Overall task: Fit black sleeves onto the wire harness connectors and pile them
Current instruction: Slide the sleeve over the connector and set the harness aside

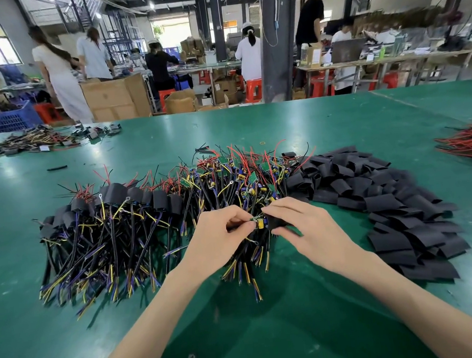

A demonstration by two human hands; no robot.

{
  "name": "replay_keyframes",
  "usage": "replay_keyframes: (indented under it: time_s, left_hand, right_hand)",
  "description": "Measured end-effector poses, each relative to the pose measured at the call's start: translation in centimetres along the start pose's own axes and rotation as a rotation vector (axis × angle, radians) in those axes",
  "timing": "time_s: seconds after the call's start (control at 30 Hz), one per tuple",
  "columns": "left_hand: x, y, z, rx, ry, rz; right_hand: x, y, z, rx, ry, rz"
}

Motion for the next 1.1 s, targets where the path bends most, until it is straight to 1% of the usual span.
replay_keyframes:
  time_s: [0.1, 0.27, 0.37, 0.57, 0.63, 0.77, 0.9, 0.97, 1.1]
  left_hand:
    - [0.1, 0.2, 0.0, 0.006, -0.013, 0.016]
    - [0.5, 0.4, 0.2, 0.042, -0.05, 0.018]
    - [0.7, 0.0, 0.1, 0.021, -0.033, 0.037]
    - [0.6, -0.6, -0.2, -0.009, -0.025, 0.02]
    - [0.7, -0.5, -0.2, 0.001, -0.03, 0.013]
    - [0.9, -0.5, -0.2, 0.016, -0.042, 0.038]
    - [1.4, -0.4, -0.2, 0.036, -0.071, 0.03]
    - [1.5, -0.5, -0.2, 0.037, -0.074, 0.017]
    - [1.5, -0.8, -0.1, 0.056, -0.056, 0.021]
  right_hand:
    - [0.0, 0.0, 0.0, 0.028, 0.003, -0.009]
    - [0.4, 0.1, 0.0, 0.021, -0.117, -0.119]
    - [0.1, 0.1, -0.2, 0.027, -0.078, -0.102]
    - [-0.2, -1.3, 0.0, -0.095, 0.004, 0.095]
    - [-0.1, -1.5, 0.0, -0.108, 0.015, 0.099]
    - [0.0, -1.3, -0.1, -0.066, -0.038, -0.003]
    - [0.0, -0.5, -0.4, 0.056, -0.111, -0.141]
    - [0.0, -0.5, -0.4, 0.074, -0.112, -0.144]
    - [0.0, -1.2, -0.3, 0.018, -0.087, -0.059]
Point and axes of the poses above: each hand's wrist, its own z-axis away from the middle knuckle, its own x-axis out of the palm, y = z × x, the point moved 6 cm from there along -z, towards the middle knuckle
